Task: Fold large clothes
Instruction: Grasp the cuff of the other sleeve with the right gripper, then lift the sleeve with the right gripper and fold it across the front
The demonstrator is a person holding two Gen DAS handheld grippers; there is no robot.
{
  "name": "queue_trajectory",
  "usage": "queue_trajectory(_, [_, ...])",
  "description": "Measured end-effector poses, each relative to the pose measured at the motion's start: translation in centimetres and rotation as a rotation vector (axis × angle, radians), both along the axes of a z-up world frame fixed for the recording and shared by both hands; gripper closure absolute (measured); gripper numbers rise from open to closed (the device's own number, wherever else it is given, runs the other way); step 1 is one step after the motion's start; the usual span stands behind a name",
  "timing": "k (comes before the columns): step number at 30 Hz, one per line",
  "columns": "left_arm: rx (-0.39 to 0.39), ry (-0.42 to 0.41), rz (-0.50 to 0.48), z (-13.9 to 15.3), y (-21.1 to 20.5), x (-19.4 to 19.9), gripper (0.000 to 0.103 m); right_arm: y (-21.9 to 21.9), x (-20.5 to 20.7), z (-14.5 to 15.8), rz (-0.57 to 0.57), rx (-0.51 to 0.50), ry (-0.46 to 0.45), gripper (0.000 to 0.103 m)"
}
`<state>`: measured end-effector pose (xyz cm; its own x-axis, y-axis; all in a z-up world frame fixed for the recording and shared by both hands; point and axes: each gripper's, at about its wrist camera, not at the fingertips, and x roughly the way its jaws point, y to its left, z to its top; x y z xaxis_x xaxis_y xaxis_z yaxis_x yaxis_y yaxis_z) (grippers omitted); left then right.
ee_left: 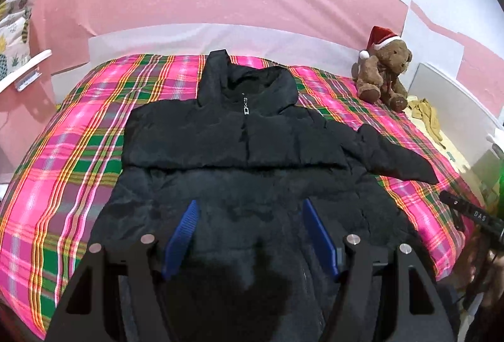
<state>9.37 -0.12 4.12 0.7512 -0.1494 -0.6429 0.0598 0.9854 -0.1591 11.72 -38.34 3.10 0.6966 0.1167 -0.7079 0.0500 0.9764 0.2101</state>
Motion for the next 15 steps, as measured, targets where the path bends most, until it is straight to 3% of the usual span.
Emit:
queue_trajectory(8, [0.054,-0.007,-0.005,-0.7,-0.2,5.8,0.032,-6.0,4.8,-2.8,-0.115,0.015,0.063,0.045])
queue_trajectory(15, [0.083,0.015,0.034,-3.1,1.2,11.9,0.032,-12.0,10.1,-6.7,-0.243,0.101,0.147,0.045])
